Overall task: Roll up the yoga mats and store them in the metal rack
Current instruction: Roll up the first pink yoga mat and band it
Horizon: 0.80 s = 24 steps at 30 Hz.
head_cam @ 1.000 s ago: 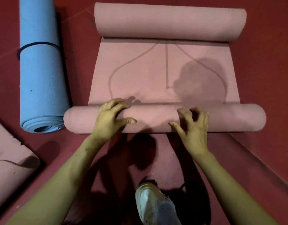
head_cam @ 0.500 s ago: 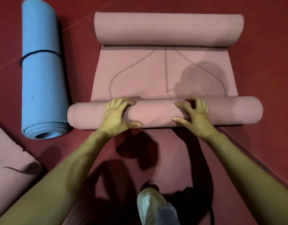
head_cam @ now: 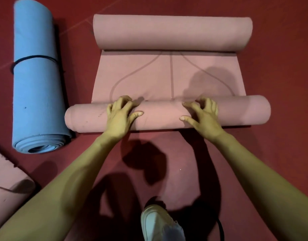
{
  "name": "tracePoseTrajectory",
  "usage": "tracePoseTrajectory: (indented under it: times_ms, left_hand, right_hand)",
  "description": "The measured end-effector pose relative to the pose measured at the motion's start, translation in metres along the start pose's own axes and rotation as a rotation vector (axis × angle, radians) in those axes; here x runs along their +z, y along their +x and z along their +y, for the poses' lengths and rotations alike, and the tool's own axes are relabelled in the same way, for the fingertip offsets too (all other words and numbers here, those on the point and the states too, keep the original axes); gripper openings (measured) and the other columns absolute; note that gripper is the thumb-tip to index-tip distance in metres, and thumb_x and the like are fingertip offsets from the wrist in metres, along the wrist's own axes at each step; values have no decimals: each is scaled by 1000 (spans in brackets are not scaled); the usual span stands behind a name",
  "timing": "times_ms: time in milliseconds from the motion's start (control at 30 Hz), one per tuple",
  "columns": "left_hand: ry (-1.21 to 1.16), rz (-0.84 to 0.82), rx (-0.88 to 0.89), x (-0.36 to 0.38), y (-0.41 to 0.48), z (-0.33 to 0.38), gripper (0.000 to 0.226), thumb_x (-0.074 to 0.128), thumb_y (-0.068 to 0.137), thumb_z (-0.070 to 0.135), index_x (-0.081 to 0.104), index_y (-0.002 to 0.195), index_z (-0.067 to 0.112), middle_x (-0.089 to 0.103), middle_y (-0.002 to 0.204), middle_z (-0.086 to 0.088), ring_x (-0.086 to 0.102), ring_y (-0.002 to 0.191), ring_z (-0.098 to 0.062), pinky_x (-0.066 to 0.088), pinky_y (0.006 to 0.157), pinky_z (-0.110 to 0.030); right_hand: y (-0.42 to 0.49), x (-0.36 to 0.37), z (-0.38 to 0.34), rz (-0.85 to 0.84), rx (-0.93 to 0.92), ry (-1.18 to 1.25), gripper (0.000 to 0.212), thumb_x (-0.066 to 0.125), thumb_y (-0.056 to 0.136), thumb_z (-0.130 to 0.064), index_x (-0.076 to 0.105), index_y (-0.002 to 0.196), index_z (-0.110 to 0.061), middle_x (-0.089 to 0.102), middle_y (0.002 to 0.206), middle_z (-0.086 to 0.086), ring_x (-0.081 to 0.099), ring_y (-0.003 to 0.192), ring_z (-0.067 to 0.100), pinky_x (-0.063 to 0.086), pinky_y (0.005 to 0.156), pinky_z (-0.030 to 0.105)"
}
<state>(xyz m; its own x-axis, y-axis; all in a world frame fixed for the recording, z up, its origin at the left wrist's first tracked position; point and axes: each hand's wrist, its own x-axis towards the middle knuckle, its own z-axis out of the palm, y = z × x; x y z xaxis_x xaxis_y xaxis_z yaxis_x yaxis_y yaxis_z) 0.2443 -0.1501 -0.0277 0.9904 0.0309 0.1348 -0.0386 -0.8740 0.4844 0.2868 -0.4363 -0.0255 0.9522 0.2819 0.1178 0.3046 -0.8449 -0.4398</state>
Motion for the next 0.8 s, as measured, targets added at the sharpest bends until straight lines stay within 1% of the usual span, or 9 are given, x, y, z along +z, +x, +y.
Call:
tracePoseTrajectory:
  times_ms: [100, 200, 300, 400, 533, 600, 667, 700, 800]
  left_hand:
    - [125, 42, -14, 1, 8, 3, 60, 41, 83, 62, 68, 115, 19, 58, 112, -6, 47, 104, -32, 25, 87, -36]
    - [136, 100, -49, 4, 14, 9, 41, 54, 88, 48, 69, 111, 17, 62, 106, -8, 51, 102, -33, 26, 88, -38]
    - [-8, 131, -113, 6, 18, 6, 35, 58, 86, 49, 67, 97, 17, 63, 99, -7, 51, 99, -32, 30, 86, -38]
    - [-133, 132, -117, 4, 21, 4, 48, 53, 78, 62, 68, 88, 18, 64, 94, -2, 54, 97, -27, 31, 88, -35]
    - [-48, 34, 98, -5, 13, -7, 80, 50, 68, 80, 66, 111, 15, 62, 109, -4, 52, 109, -22, 31, 97, -35]
    - [62, -23, 195, -7, 12, -15, 95, 42, 66, 88, 60, 124, 14, 59, 119, -6, 50, 114, -23, 28, 100, -35]
    - [90, -89, 196, -9, 14, -18, 104, 41, 61, 91, 55, 131, 14, 55, 127, -6, 48, 120, -25, 25, 104, -37]
    - [82, -126, 181, -11, 17, -18, 108, 42, 57, 92, 53, 133, 15, 54, 131, -5, 46, 122, -24, 23, 105, -36]
    - [64, -211, 153, -18, 25, -19, 112, 52, 50, 85, 48, 138, 16, 49, 137, -3, 41, 128, -22, 17, 106, -31]
  right_hand:
    - [2, 3, -2, 19, -8, -68, 64, 38, 79, -64, 56, 130, -28, 44, 126, 21, 27, 121, 24, 19, 110, 56]
    - [17, -12, 4, -207, 9, -51, 84, 33, 66, -75, 42, 140, -36, 34, 136, 13, 23, 131, 28, 5, 113, 43]
    - [24, -22, 6, -289, -11, -14, 88, 54, 58, -68, 42, 139, -36, 34, 135, 12, 23, 130, 29, 5, 110, 33]
    - [28, -20, 7, -261, 2, 68, 78, 61, 58, -56, 50, 133, -34, 35, 134, 11, 25, 130, 27, 5, 109, 31]
    - [35, -22, 9, -293, -8, 45, 74, 72, 67, -53, 48, 134, -37, 35, 137, 10, 26, 132, 28, 6, 110, 31]
    - [37, -22, 10, -328, -28, -11, 80, 60, 64, -65, 43, 137, -39, 33, 139, 11, 24, 134, 27, 5, 110, 33]
    - [37, -22, 10, -359, -56, -46, 93, 40, 54, -71, 38, 141, -38, 31, 141, 12, 20, 137, 25, 2, 110, 35]
    - [38, -23, 10, -366, -73, -61, 98, 37, 51, -72, 36, 142, -37, 29, 142, 13, 19, 138, 24, 1, 110, 35]
    - [44, -24, 12, -379, -107, -115, 105, 48, 47, -75, 30, 144, -39, 27, 141, 12, 20, 137, 27, 4, 110, 39]
